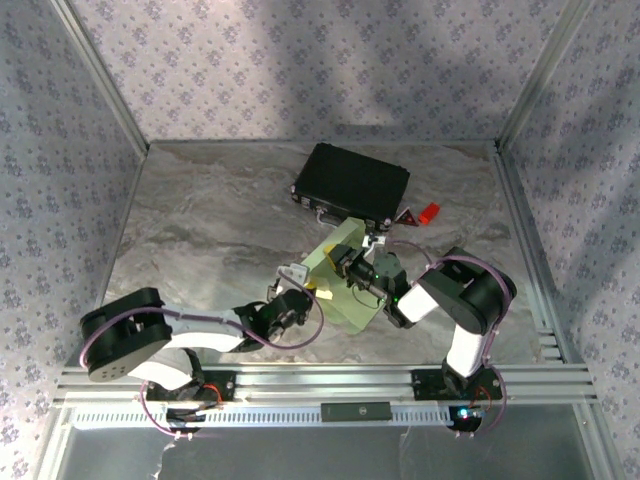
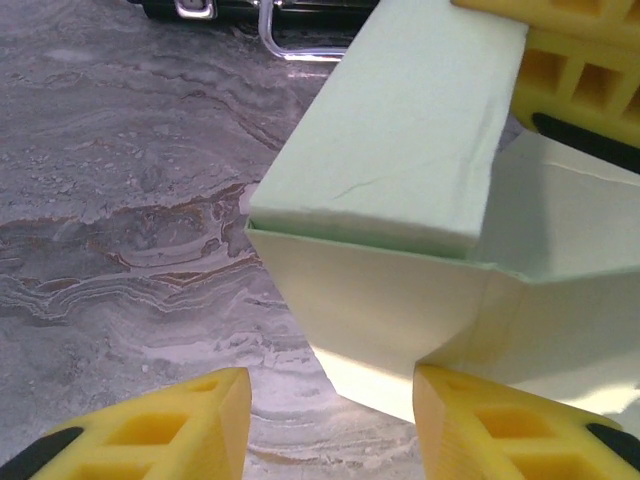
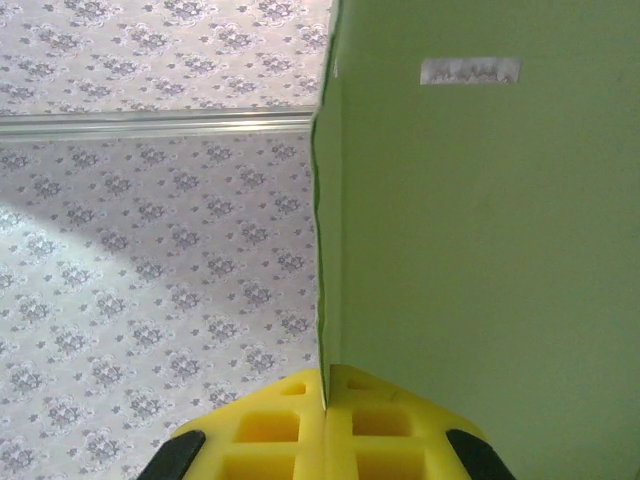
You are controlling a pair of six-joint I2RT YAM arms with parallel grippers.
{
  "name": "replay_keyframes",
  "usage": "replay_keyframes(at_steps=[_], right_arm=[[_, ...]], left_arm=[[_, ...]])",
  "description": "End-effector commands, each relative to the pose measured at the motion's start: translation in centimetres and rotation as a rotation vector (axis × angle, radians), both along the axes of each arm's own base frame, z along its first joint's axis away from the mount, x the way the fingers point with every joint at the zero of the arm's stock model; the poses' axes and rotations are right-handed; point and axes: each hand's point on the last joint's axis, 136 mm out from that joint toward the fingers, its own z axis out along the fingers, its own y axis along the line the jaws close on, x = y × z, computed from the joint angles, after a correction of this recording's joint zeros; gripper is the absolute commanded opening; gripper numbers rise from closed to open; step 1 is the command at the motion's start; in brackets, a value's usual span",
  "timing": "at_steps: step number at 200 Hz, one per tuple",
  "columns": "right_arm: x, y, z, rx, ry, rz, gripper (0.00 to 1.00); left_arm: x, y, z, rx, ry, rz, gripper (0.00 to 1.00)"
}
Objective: Fold the paper box
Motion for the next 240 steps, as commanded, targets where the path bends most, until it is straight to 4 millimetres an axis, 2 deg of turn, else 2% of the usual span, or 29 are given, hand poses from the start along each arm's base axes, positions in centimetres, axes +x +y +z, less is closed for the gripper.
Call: replay_keyframes(at_steps=[1,5,10,16,103,123,126,131,155,185,240], right_arm=[[-0.5,0.3,-0.6,-0.023,-0.001,0.013,0.0],[-0.5,0.3,-0.6,-0.021,-0.002,0.012,0.0],[-0.4,0.2,-0.5,-0.021,-0.003,0.01,0.0],[-0.4,0.2,-0.5,-0.021,-0.002,0.008,0.0],[-0.4,0.4,-0.7,-0.016,0.007,0.004,0.0],[-0.4,0.3,-0.6,-0.016,0.006,0.002,0.0],[-0.4,0.3,-0.6,-0.016,0.006,0.001,0.0],[-0.4,0.3,-0.6,-0.015,0.006,0.001,0.0],[-0.3,0.4,-0.6,-0.013,0.007,0.0,0.0],[-0.4,0.4,-0.4,-0.009,0.006,0.001,0.0],[-0.6,0.5,-0.6,-0.009,0.016,0.0,0.0]], left_arm=[[0.3,-0.5,1.2,-0.091,-0.045,0.037,0.51],[0.3,-0.5,1.3,-0.101,-0.049,0.039,0.52],[0.2,-0.5,1.3,-0.111,-0.049,0.04,0.62],[0.2,-0.4,1.4,-0.125,-0.049,0.046,0.65],[-0.3,-1.1,0.7,-0.183,-0.04,0.014,0.66],[-0.6,-1.4,1.0,-0.19,-0.048,0.0,0.7],[-0.7,-1.5,1.0,-0.186,-0.049,-0.003,0.78],[-0.8,-1.5,0.9,-0.184,-0.048,-0.004,0.8],[-1.0,-1.4,0.5,-0.181,-0.047,-0.005,0.81],[-0.5,-0.9,0.5,-0.167,-0.066,0.045,0.8],[0.5,-0.9,0.6,-0.122,-0.096,0.1,0.75]])
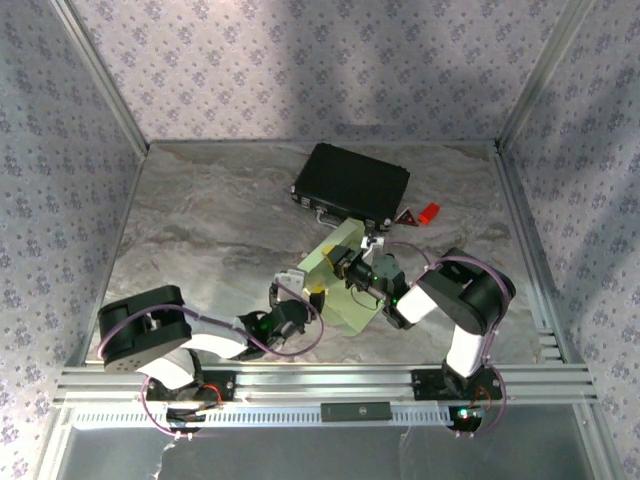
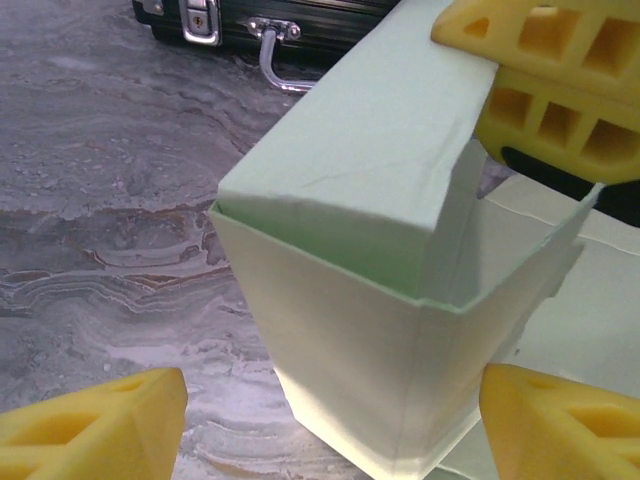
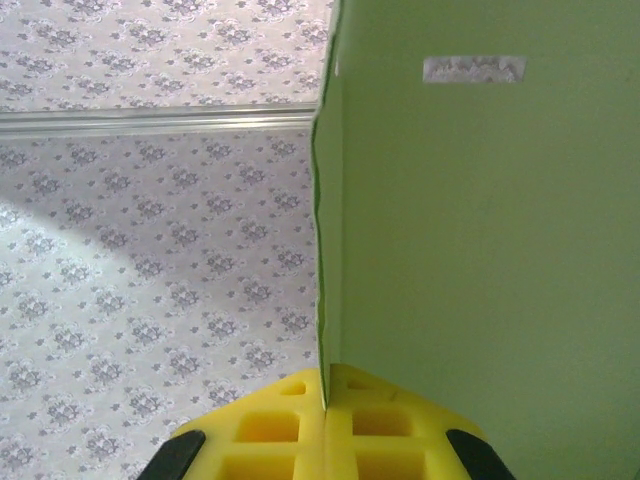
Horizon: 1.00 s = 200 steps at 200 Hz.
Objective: Fold the paper box
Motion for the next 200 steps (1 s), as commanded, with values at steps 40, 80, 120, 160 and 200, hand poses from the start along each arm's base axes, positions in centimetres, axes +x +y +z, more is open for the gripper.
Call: replay_keyframes(at_steps=[40,80,120,160,200], right_arm=[[-0.8,0.6,-0.7,-0.017,0.012,0.003,0.0],[-1.4,0.8,-1.0,-0.037,0.0,0.013,0.0],[-1.6,1.2,-1.3,-0.036,0.01,0.016,0.0],[-1.6,1.4,-1.7,-0.036,0.024,0.016,0.0],[-1.6,1.4,-1.8,-0.031,0.033,0.011,0.0]], left_arm=[[1.5,-0.6,0.5,0.012,-0.038,0.085,0.74],[1.9,0.8,0.6,0.049,-0.055,0.163,0.7],[2.3,1.3,0.3,0.065,-0.052,0.194,0.65],[2.4,1.3,0.0,0.086,-0.046,0.208,0.52],[2.4,1.3,-0.1,0.101,-0.042,0.215,0.32]])
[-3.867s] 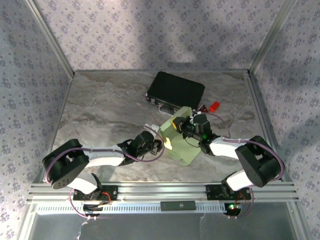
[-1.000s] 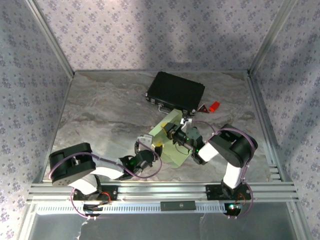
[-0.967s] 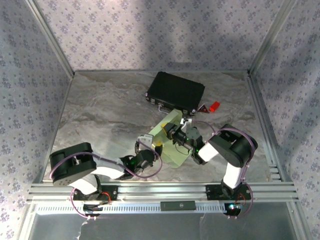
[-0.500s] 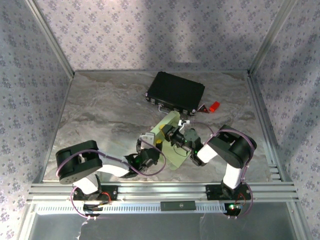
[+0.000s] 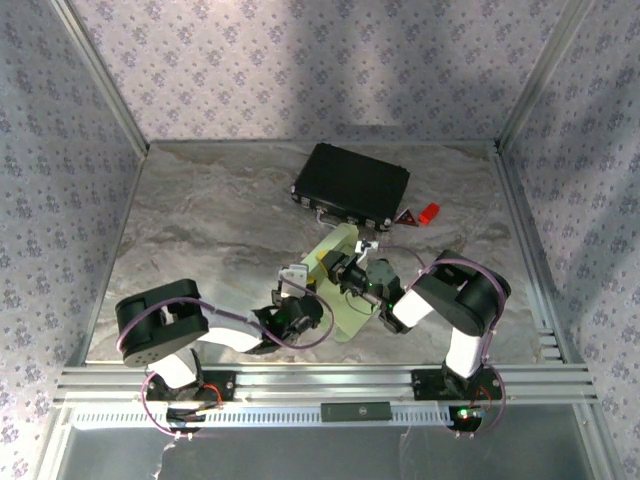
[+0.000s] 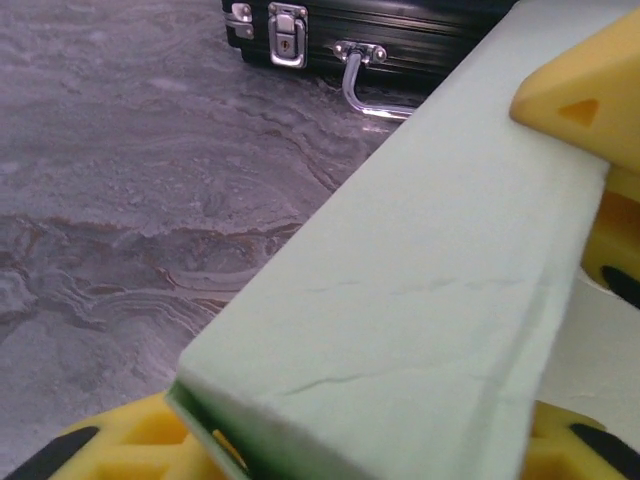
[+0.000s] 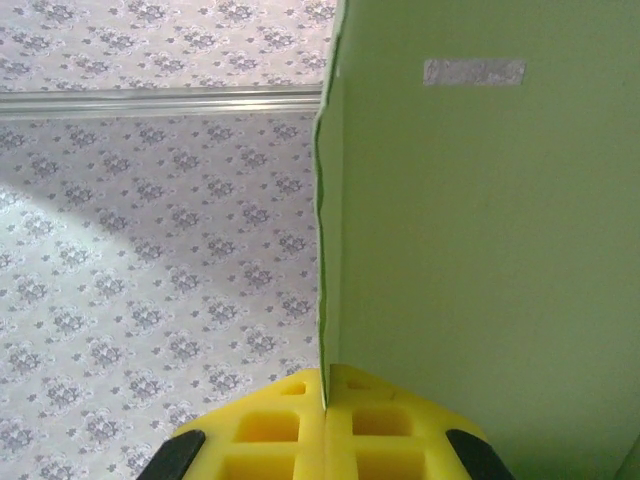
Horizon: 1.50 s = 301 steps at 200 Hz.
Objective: Fold the paper box
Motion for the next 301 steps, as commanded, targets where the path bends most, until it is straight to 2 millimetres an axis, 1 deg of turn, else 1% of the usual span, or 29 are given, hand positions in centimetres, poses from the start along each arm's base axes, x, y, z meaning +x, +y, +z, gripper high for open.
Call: replay_keyframes(at_steps=[1,11,41,61,88,97,117,127,135,164,190,209,232,241,250,263,266,279,295,301], right_arm=[[-0.3,0.0,-1.8,-0.038,0.04,-0.006,0.0],[-0.2,-0.1,-1.8,-0.038,0.042,-0.009,0.0],[-0.2,0.1,-1.6,-0.032,0.049,-0.011,0.0],[-0.2,0.2,-1.7,-0.035,0.058,-0.014,0.0],[-0.3,0.1,-1.8,-0.04,0.066,-0.02,0.0],[-0.4,0.0,-1.9,-0.044,0.071,-0.023,0.0],[-0.4,-0.2,-1.9,-0.047,0.075,-0.036,0.0],[-0.4,-0.3,-2.0,-0.051,0.076,-0.037,0.0],[-0.3,-0.4,-1.9,-0.051,0.076,-0.042,0.0],[-0.2,-0.8,-2.2,-0.059,0.082,-0.051,0.0],[-0.2,-1.0,-2.3,-0.059,0.088,-0.062,0.0],[-0.1,-1.0,-2.2,-0.056,0.091,-0.069,0.0],[0.0,-1.1,-2.0,-0.057,0.091,-0.072,0.0],[0.0,-1.2,-2.0,-0.059,0.091,-0.077,0.0],[0.0,-1.3,-2.0,-0.065,0.092,-0.08,0.0],[0.1,-1.5,-2.0,-0.067,0.091,-0.085,0.0],[0.1,-1.5,-2.0,-0.068,0.092,-0.084,0.0],[0.3,-1.7,-1.9,-0.063,0.089,-0.09,0.0],[0.4,-1.9,-1.9,-0.067,0.09,-0.095,0.0],[0.5,-2.0,-1.9,-0.068,0.09,-0.097,0.0]], left_arm=[[0.5,0.2,0.2,0.025,-0.009,0.038,0.31],[0.6,0.3,0.2,0.036,-0.006,0.047,0.24],[0.7,0.7,0.3,0.062,-0.001,0.078,0.15],[0.7,0.9,0.3,0.075,0.002,0.095,0.11],[0.8,0.8,0.5,0.087,0.003,0.096,0.1],[0.8,0.5,0.6,0.087,0.004,0.088,0.15],[0.8,-0.4,1.0,0.071,0.01,0.048,0.35],[0.5,-1.1,1.4,0.05,0.007,0.008,0.44],[0.2,-1.5,1.9,0.044,0.001,-0.013,0.5],[-0.5,-1.6,2.9,0.0,0.014,-0.082,0.63],[-0.9,-1.0,3.1,0.004,0.045,-0.096,0.64],[-1.1,-0.3,2.6,0.029,0.057,-0.087,0.62],[-1.5,0.4,1.9,0.024,0.066,-0.086,0.63],[-1.8,0.5,2.2,0.007,0.056,-0.098,0.64],[-2.2,0.3,2.9,-0.009,0.038,-0.121,0.65],[-3.0,-0.4,4.6,-0.043,0.01,-0.177,0.69],[-3.2,-0.6,5.1,-0.051,0.004,-0.193,0.71],[-4.5,-1.9,7.2,-0.105,-0.01,-0.289,0.73],[-6.1,-3.3,8.9,-0.169,0.003,-0.419,0.75],[-6.5,-3.4,9.4,-0.182,0.008,-0.448,0.75]])
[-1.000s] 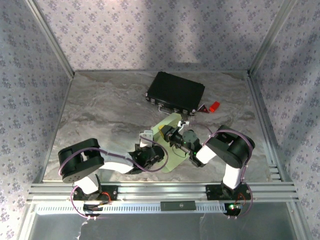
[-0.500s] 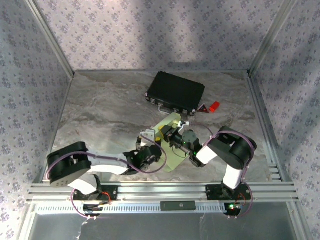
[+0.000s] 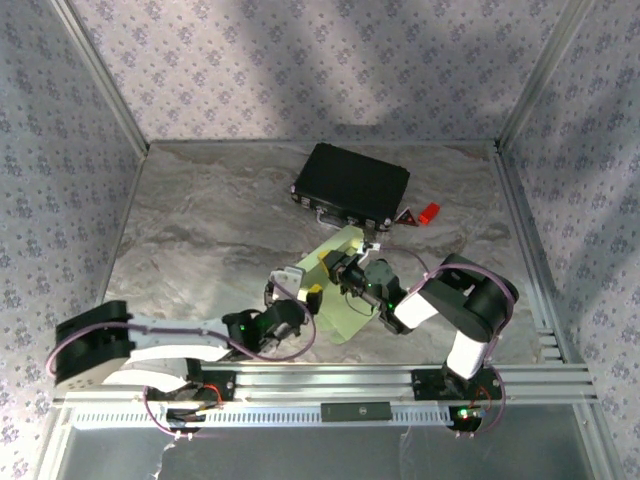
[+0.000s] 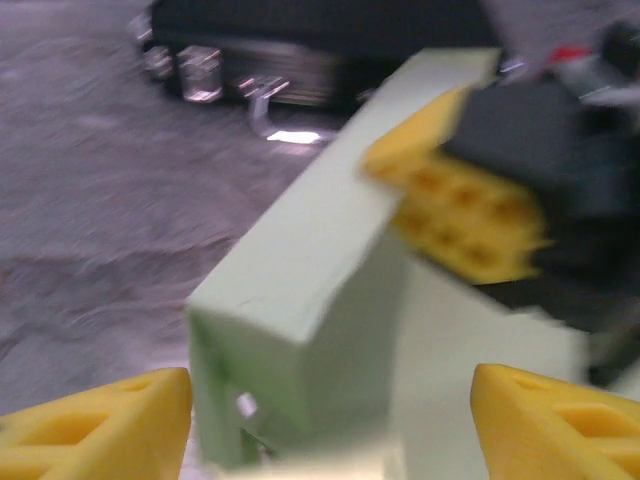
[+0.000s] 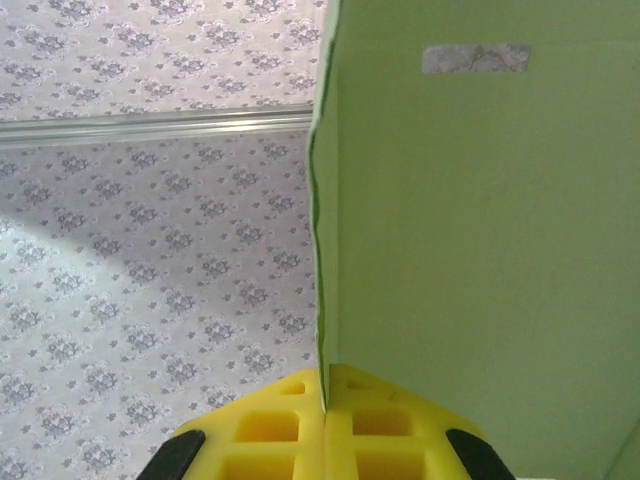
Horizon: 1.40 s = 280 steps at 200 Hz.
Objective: Fold the paper box
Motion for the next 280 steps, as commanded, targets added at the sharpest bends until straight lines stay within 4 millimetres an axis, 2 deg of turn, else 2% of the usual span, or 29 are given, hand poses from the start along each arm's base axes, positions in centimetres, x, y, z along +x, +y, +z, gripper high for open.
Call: replay_keyframes(at_steps=[1,15,24,44,55,61,81,101,145,189,230,251,280], right_arm=[[0.3,-1.3,-1.8,-0.059,0.049,-0.044,0.0],[0.4,-1.4,-1.8,-0.055,0.05,-0.045,0.0],[0.5,-1.4,-1.7,-0.05,0.048,-0.046,0.0],[0.5,-1.2,-1.4,-0.046,0.042,-0.036,0.0],[0.5,-1.1,-1.3,-0.045,0.04,-0.033,0.0],[0.5,-1.1,-1.3,-0.044,0.04,-0.029,0.0],[0.5,-1.0,-1.3,-0.044,0.04,-0.029,0.0],[0.5,-1.0,-1.3,-0.045,0.041,-0.027,0.0],[0.4,-1.0,-1.3,-0.045,0.041,-0.028,0.0],[0.5,-1.1,-1.3,-0.047,0.042,-0.028,0.0],[0.7,-0.9,-1.3,-0.035,0.041,-0.029,0.0],[0.7,-0.9,-1.4,-0.036,0.044,-0.029,0.0],[0.6,-1.0,-1.6,-0.037,0.049,-0.03,0.0]], left_arm=[[-2.1,-2.1,3.1,-0.085,-0.006,-0.182,0.75],[-2.5,-1.0,3.4,-0.076,0.006,-0.183,0.72],[-2.2,0.6,3.1,-0.054,0.009,-0.137,0.7],[-1.0,5.7,0.7,-0.047,0.054,-0.006,0.58],[-0.3,8.0,-0.4,-0.064,0.086,0.048,0.58],[0.1,9.3,-0.9,-0.073,0.096,0.083,0.55],[0.9,11.2,-2.2,-0.083,0.143,0.111,0.46],[1.3,10.6,-3.3,-0.065,0.187,0.064,0.45],[2.0,7.0,-6.4,0.016,0.235,-0.064,0.51],[2.7,5.0,-4.6,-0.021,0.148,-0.126,0.54],[1.6,2.3,-5.0,0.009,0.152,-0.227,0.54],[1.7,1.7,-5.3,0.026,0.146,-0.217,0.55],[2.2,1.2,-4.4,0.015,0.108,-0.188,0.56]])
